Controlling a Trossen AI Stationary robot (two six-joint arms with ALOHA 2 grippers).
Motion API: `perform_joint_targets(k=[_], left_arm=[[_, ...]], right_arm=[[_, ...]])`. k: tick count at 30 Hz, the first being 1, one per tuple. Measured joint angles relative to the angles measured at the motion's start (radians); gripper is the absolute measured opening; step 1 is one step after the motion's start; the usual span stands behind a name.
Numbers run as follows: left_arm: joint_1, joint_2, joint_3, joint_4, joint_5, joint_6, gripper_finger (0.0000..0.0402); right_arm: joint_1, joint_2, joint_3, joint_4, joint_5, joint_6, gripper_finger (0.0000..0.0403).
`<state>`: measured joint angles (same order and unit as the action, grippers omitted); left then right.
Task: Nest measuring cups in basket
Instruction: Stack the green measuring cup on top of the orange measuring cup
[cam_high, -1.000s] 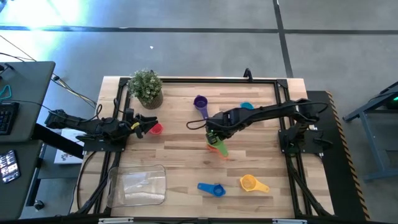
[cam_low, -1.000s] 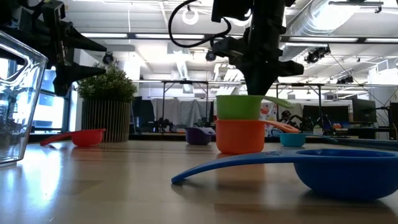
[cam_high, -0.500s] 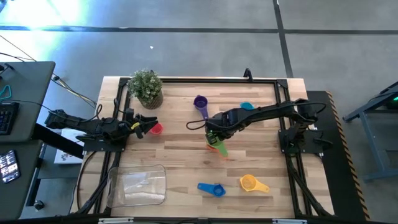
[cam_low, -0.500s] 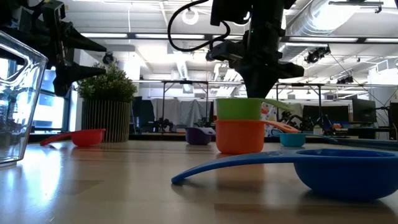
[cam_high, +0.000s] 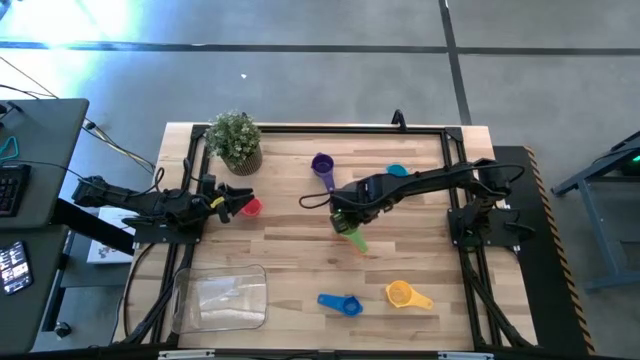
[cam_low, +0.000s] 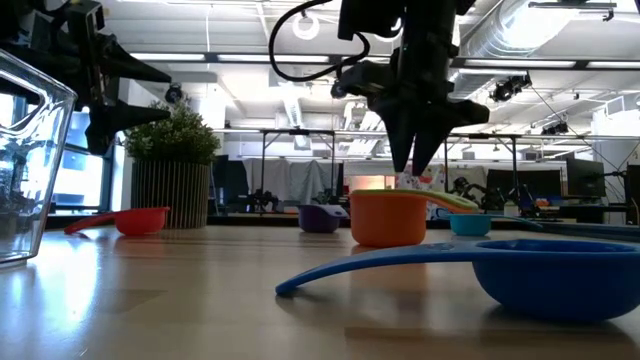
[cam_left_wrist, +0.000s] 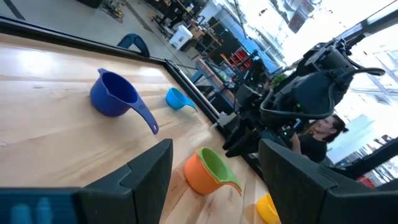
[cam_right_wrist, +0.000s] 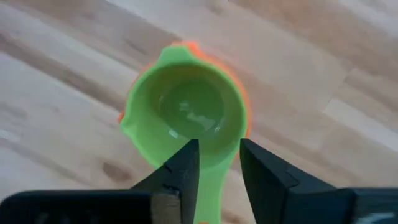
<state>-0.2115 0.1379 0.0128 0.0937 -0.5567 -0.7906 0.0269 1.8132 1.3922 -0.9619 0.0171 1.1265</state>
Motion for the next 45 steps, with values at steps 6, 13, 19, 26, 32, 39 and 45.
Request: perform_joint_targets(k=[6, 13, 19, 26, 32, 39, 45], left_arm=[[0.000, 0.000, 0.000, 0.000, 0.016, 0.000, 0.0227], [0.000, 0.000, 0.000, 0.000, 0.031, 0.000, 0.0227], [0.000, 0.000, 0.000, 0.000, 0.031, 0.009, 0.0227], [0.000, 0.000, 0.000, 0.000, 0.031, 0.009, 0.0227], [0.000, 0.000, 0.000, 0.000, 0.031, 0.009, 0.0227], [0.000, 0.000, 0.000, 0.000, 0.031, 0.009, 0.0227], [0.000, 0.000, 0.000, 0.000, 0.030, 0.009, 0.0227]], right_arm=[[0.008, -0.001, 0.002, -0.031, -0.043, 0.030, 0.0105], [0.073, -0.002, 0.002, -0.181, -0.040, 0.118, 0.0101], [0.108, -0.002, 0.002, -0.171, 0.038, 0.135, 0.0101], [0.111, 0.049, 0.000, -0.173, 0.042, 0.133, 0.0100], [0.111, 0.081, 0.000, -0.166, 0.030, 0.131, 0.0100], [0.111, 0.086, 0.000, -0.130, -0.004, 0.121, 0.0100], [0.111, 0.086, 0.000, -0.115, -0.028, 0.106, 0.0100]])
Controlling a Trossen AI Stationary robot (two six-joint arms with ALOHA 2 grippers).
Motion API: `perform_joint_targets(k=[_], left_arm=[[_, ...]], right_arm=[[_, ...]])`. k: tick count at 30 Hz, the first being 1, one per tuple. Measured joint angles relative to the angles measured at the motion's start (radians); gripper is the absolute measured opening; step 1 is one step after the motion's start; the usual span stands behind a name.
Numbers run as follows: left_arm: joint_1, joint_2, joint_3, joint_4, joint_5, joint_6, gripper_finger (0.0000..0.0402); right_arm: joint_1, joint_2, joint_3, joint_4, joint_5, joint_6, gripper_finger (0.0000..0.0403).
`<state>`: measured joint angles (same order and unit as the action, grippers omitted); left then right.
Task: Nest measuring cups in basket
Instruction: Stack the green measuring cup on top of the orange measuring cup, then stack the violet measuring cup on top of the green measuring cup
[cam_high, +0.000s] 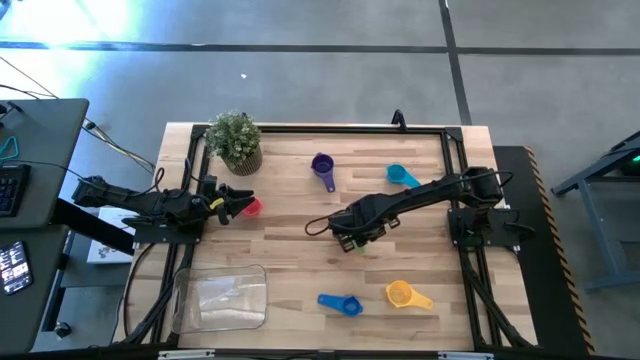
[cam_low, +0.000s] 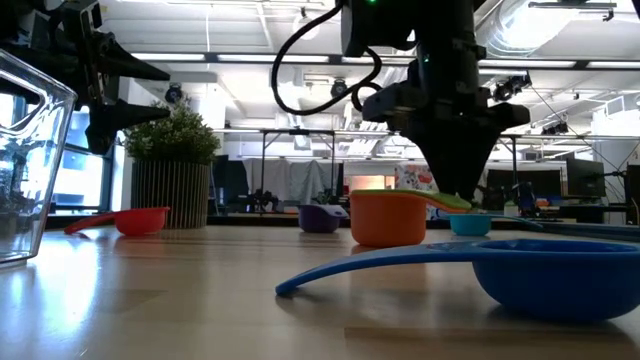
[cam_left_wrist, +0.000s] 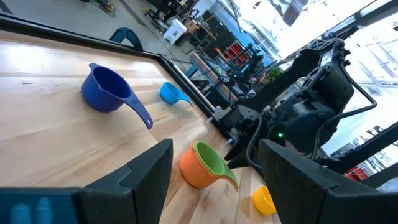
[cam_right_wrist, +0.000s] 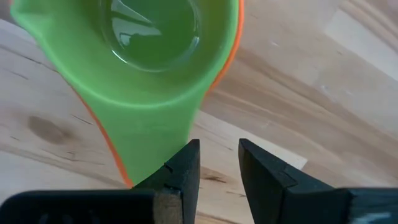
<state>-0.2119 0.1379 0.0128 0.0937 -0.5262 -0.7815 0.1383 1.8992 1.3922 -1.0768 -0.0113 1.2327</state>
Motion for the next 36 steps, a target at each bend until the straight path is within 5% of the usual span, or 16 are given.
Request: perform_joint_targets(k=[28, 36], left_arm=[[0.000, 0.000, 0.000, 0.017, 0.057, -0.037, 0.0227], [0.000, 0.011, 0.047, 0.038, 0.062, -0.054, 0.0227]], right_arm=[[0.000, -0.018, 0.000, 0.041, -0.069, 0.008, 0.0100], [-0.011, -0.122, 0.000, -0.002, 0.044, 0.028, 0.0100]])
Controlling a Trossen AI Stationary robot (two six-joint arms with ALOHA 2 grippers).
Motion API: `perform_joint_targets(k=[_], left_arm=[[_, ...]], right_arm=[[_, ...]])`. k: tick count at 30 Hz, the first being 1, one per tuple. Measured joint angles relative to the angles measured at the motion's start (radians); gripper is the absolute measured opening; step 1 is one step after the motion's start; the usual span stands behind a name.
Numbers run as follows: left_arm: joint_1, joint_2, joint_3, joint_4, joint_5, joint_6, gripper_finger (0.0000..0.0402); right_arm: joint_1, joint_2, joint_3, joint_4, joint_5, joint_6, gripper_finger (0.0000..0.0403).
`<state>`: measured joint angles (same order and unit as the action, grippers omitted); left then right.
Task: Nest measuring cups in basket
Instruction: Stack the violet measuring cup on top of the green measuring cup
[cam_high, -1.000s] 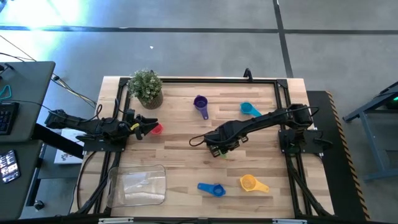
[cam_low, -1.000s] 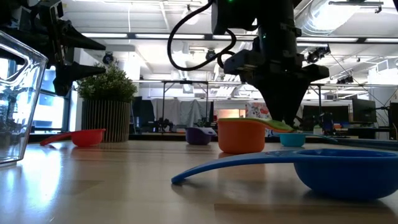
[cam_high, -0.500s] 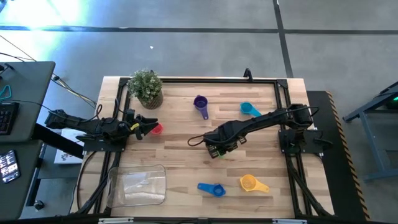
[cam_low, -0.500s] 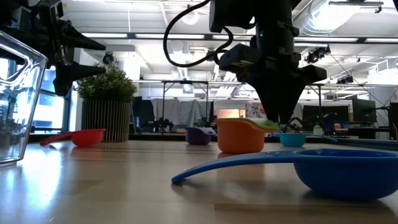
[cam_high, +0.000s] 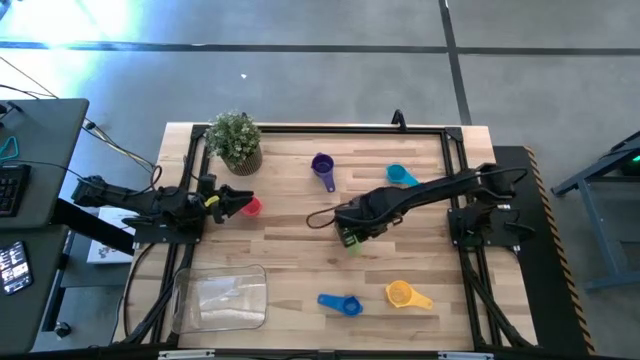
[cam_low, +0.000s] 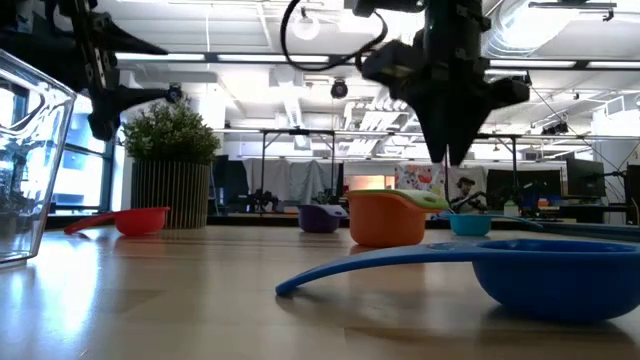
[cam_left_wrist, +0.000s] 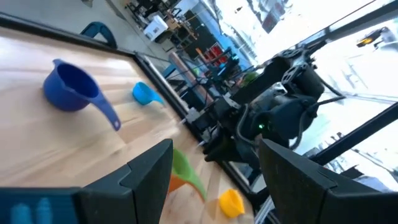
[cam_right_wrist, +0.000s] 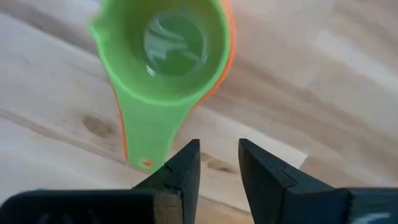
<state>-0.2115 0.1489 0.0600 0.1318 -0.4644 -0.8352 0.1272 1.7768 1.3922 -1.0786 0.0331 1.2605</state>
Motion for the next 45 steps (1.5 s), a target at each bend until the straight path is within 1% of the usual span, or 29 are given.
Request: perform_joint_targets(k=[5, 12, 20, 22, 24, 27, 31, 33, 35, 37, 39, 45], left_arm=[[0.002, 0.046, 0.067, 0.000, -0.023, 0.000, 0.0227], [0.002, 0.187, 0.208, -0.002, -0.141, -0.002, 0.0227], [0.002, 0.410, 0.405, -0.004, -0.332, -0.011, 0.0227], [0.008, 0.465, 0.448, -0.007, -0.360, -0.031, 0.0227], [0.026, 0.518, 0.486, -0.009, -0.364, -0.057, 0.0227], [0.067, 0.600, 0.545, -0.015, -0.349, -0.102, 0.0227], [0.139, 0.705, 0.622, -0.054, -0.292, -0.159, 0.0227], [0.182, 0.755, 0.664, -0.090, -0.257, -0.202, 0.0227], [0.224, 0.805, 0.704, -0.119, -0.202, -0.237, 0.0227], [0.263, 0.858, 0.746, -0.138, -0.137, -0.255, 0.0227], [0.293, 0.913, 0.785, -0.153, -0.094, -0.264, 0.0227], [0.352, 1.070, 0.897, -0.210, -0.009, -0.285, 0.0227]], right_arm=[[-0.027, -0.076, 0.000, -0.023, 0.090, -0.016, 0.0100], [-0.102, -0.194, 0.000, -0.085, 0.205, -0.130, 0.0101], [-0.227, -0.336, 0.000, -0.097, 0.260, -0.347, 0.0101], [-0.260, -0.364, 0.000, -0.097, 0.259, -0.398, 0.0101], [-0.291, -0.388, 0.000, -0.097, 0.255, -0.442, 0.0101], [-0.333, -0.413, 0.000, -0.099, 0.251, -0.516, 0.0101], [-0.376, -0.425, 0.000, -0.101, 0.249, -0.606, 0.0101], [-0.392, -0.425, 0.000, -0.102, 0.247, -0.647, 0.0101], [-0.405, -0.425, 0.000, -0.109, 0.244, -0.686, 0.0101], [-0.415, -0.425, 0.000, -0.113, 0.243, -0.715, 0.0101], [-0.422, -0.425, 0.000, -0.119, 0.243, -0.734, 0.0101], [-0.433, -0.425, 0.000, -0.141, 0.240, -0.790, 0.0101]])
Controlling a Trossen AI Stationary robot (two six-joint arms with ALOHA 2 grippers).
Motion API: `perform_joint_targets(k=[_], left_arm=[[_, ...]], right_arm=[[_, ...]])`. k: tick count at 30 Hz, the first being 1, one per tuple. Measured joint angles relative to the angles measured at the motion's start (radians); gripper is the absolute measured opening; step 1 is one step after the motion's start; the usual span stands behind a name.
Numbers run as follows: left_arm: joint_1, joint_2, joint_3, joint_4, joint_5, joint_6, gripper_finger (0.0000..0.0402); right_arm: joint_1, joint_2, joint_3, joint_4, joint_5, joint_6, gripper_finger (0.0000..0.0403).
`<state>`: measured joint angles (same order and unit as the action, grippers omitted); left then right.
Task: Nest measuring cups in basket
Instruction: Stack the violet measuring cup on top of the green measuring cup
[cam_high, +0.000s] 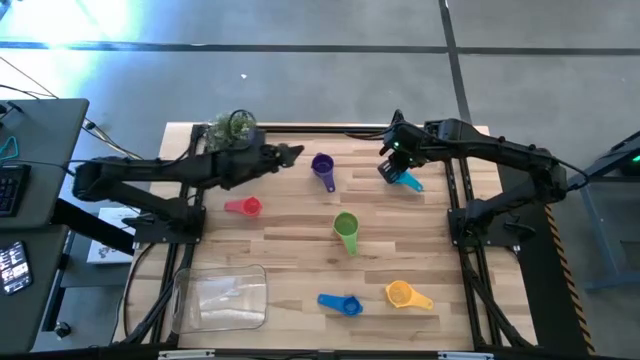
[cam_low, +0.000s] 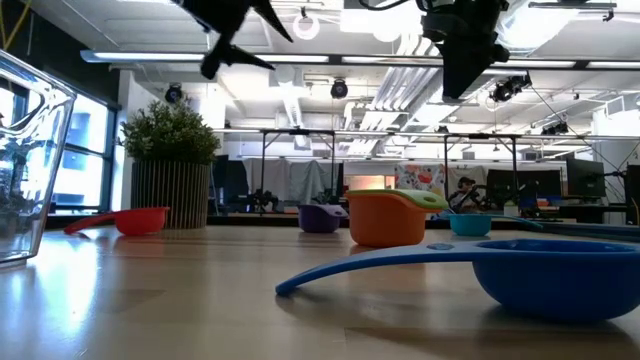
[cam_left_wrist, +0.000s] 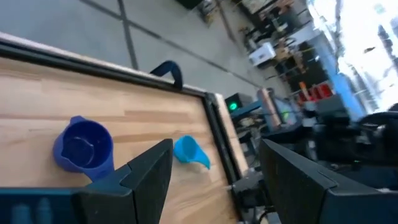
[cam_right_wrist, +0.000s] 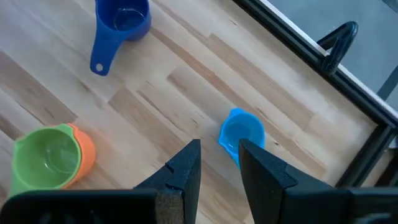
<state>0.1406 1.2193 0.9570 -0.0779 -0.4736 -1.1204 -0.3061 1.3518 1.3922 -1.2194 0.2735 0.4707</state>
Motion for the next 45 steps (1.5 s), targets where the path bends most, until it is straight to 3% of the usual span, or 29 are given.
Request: perform_joint_targets(k=[9, 26, 45], left_arm=[[0.063, 0.176, 0.087, -0.031, 0.024, -0.017, 0.0227], [0.128, 0.436, 0.091, -0.010, 0.135, -0.134, 0.0227], [0.136, 0.578, 0.092, -0.015, 0.165, -0.166, 0.0227]], right_arm=[[-0.002, 0.000, 0.000, 0.000, 0.007, -0.039, 0.0101], [-0.002, 0.000, 0.000, 0.000, 0.007, -0.087, 0.0101], [-0.002, 0.000, 0.000, 0.003, 0.007, -0.098, 0.0101]])
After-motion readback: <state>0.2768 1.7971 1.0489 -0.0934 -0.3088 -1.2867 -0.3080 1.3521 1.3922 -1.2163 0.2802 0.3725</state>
